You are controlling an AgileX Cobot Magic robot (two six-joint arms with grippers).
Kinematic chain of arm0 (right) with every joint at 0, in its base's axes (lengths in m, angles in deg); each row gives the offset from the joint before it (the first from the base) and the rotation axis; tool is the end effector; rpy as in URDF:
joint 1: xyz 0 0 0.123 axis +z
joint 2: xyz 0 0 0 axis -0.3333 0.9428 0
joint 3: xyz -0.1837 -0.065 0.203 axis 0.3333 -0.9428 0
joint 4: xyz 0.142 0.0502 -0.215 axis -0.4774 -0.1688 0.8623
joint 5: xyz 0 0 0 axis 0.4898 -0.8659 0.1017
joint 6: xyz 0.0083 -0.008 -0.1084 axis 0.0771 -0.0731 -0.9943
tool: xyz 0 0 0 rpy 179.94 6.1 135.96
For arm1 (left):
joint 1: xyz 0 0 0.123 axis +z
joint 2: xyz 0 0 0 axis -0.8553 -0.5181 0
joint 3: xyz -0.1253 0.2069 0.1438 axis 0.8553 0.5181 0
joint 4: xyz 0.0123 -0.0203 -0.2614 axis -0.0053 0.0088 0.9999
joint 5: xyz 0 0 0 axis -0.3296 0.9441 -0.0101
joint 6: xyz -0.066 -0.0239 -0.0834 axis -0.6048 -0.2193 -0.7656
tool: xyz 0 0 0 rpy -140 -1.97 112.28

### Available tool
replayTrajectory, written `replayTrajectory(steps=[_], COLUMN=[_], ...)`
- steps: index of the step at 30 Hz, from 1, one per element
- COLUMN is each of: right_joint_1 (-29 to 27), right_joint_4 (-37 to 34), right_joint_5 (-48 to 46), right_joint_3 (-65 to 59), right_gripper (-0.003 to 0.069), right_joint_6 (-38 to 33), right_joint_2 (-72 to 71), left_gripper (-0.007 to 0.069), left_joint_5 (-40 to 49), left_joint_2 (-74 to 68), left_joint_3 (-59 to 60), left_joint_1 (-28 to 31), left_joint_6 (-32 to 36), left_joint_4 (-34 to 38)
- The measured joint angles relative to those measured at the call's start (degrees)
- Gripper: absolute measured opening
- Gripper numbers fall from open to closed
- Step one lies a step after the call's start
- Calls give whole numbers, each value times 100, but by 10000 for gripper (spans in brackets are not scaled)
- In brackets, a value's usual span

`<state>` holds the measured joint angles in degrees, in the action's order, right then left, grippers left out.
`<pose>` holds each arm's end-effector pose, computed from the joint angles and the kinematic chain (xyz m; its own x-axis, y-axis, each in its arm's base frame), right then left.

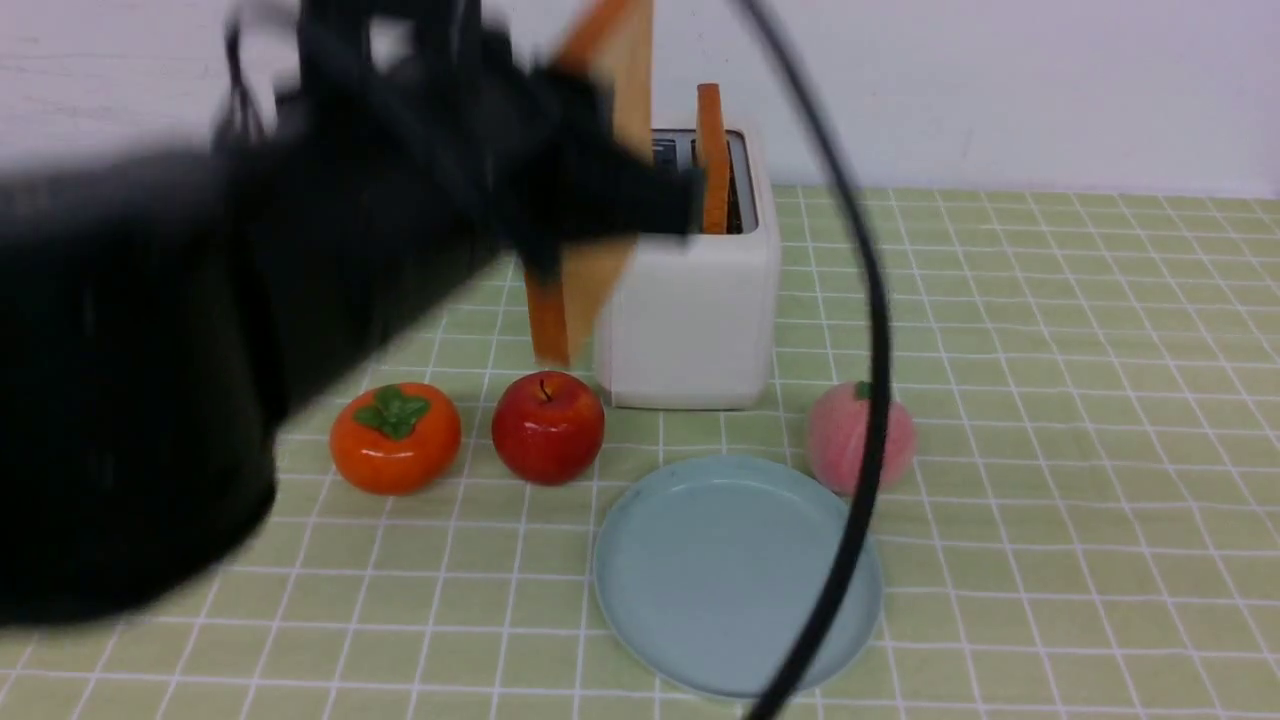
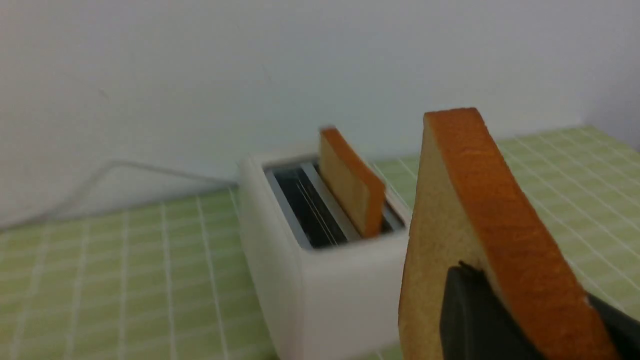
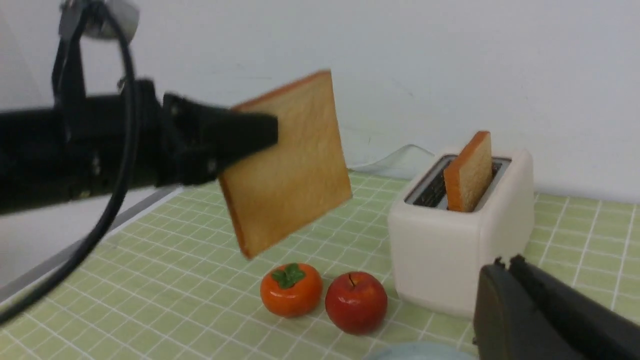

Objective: Take toasted bread from bread machine on green coffee tablecloth place on plate.
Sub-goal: 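Place the slice of bread on the plate with the left gripper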

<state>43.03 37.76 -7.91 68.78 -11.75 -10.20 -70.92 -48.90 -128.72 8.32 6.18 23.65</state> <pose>0.0936 0.0743 0.3848 -0.2332 0.1700 -0.9574 -0.5428 0.7942 0.2732 0.2339 -0.1977 0.3502 -0.2479 0.0335 -0.9682 0.3195 0.9463 -0.0491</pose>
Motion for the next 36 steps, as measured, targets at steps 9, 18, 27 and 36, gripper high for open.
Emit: replayTrajectory(steps=[9,18,27,36], right_joint_1=[0,5,5,5], right_joint_4=[-1097,-1623,-1734,-2084], right_joint_5=[-1209,-1449,-1449,-1461], right_joint_3=[0,0,0,0], right_gripper=[0,1,3,4], right_joint_6=[0,-245,-772,-1155], right_joint_2=[0,0,0,0], left_gripper=[114,114,114,114], left_joint_5=[1843,1496,1473,1108], left_joint_2=[38,-163,-1784,-2871], left_joint_3=[1051,1061,236,-386], left_joint_1=[0,25,263,270], left_joint_6=[-987,-745,-597,-534], left_joint_4=[-538,-626,-915,-928])
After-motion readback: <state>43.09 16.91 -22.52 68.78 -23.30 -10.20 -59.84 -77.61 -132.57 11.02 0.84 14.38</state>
